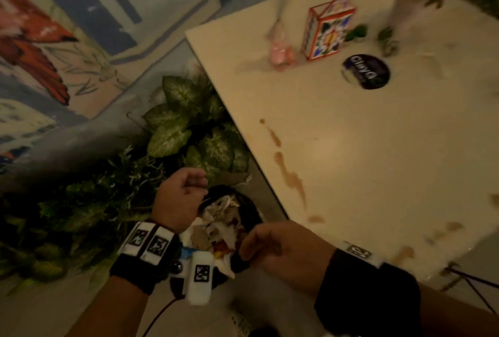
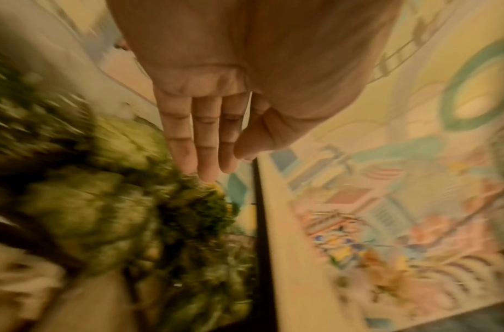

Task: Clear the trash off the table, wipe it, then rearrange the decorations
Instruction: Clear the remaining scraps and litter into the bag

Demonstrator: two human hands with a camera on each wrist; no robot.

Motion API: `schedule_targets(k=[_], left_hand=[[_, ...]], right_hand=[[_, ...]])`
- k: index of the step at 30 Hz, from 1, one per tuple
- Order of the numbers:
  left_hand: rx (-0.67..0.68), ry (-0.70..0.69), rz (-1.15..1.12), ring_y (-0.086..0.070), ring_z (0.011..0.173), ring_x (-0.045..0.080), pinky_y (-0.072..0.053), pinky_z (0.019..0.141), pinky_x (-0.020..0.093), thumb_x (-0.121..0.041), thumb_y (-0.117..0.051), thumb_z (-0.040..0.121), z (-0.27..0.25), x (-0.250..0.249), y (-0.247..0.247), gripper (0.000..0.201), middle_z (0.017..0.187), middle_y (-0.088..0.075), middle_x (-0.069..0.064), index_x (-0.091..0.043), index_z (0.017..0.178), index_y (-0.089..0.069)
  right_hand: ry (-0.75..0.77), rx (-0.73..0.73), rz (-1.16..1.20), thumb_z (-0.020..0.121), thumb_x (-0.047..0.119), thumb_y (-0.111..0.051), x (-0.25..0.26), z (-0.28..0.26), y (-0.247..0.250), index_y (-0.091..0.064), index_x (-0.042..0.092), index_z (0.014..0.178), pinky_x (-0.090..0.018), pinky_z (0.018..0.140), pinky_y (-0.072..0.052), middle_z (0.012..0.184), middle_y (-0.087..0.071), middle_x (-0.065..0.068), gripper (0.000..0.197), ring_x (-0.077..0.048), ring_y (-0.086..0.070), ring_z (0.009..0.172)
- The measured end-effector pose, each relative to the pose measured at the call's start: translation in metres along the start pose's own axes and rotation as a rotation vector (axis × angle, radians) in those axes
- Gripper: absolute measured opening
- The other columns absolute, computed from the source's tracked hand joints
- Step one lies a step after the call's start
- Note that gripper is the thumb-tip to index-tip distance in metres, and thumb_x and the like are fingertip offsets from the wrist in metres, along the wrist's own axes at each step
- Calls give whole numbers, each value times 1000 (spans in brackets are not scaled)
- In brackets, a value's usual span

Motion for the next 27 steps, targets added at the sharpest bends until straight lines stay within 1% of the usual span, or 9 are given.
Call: schedule_targets(k=[2,3,6,8,11,13,15,21,27], left_hand=[[4,-40,-54,-67,87,26,-55,80,42,9,-60,81,-4,-38,-16,31,92,-69,10,-17,96,-63],[9,-57,-72,-67,86,26,-54,79,41,11,-58,81,-6,-56,-27,33,92,-69,11,-18,96,-63],[22,-101,-88,-67,83,21,-55,75,36,14,-52,83,-13,-107,-66,35,93,-68,9,-15,99,-62],[21,-120,-93,-66,82,22,-55,72,33,16,-52,83,-16,-134,-96,34,93,-67,8,-11,102,-61],[28,-154,-76,-66,80,27,-55,66,32,15,-52,83,-22,-171,-140,38,93,-67,8,-20,96,-61],[35,-159,-55,-67,80,25,-56,69,38,14,-54,82,-29,-188,-167,41,94,-68,6,-26,92,-61],[57,-160,-35,-67,81,25,-56,73,44,12,-57,82,-35,-203,-190,41,94,-68,4,-28,92,-61],[160,-166,69,-67,81,26,-56,76,44,5,-63,81,-38,-224,-240,36,93,-70,-3,-29,94,-63],[251,-215,198,-64,77,20,-51,69,30,0,-65,81,-18,-249,-277,30,94,-68,-6,-24,97,-64]], right_hand=[[1,-7,-29,78,-1,-51,-13,-36,29,-69,13,101,-8,72,-45,88,-68,7,33,3,-60,77],[-6,-14,-42,77,-1,-51,-22,-53,46,-69,16,100,-6,68,-43,82,-66,12,34,5,-59,72],[-34,-41,-74,77,-1,-50,-56,-94,102,-67,25,98,-15,72,-51,88,-68,13,37,-5,-65,79],[-48,-74,-77,78,-1,-51,-80,-119,143,-65,28,96,-14,72,-51,98,-69,11,37,-8,-66,85],[-95,-151,-63,77,-3,-53,-118,-154,205,-66,24,96,-12,69,-51,98,-70,8,36,-6,-66,82],[-112,-207,-74,76,-4,-54,-140,-175,244,-67,25,93,-16,69,-53,94,-71,6,36,-3,-66,78],[-139,-252,-78,76,-4,-57,-159,-192,278,-67,26,91,-20,69,-55,92,-71,6,35,-3,-66,76],[-210,-402,-41,77,-5,-60,-198,-223,357,-68,18,95,-33,73,-58,92,-71,4,30,-13,-68,80],[-217,-640,-2,79,-2,-64,-214,-253,422,-68,13,89,-37,70,-56,88,-72,-2,18,-24,-67,80]])
Point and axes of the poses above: each hand's wrist, its own z-axis towards the middle knuckle, its own y-axis out of the back of the hand, x = y × z, the point moved 10 cm from there along z, towards the middle knuckle
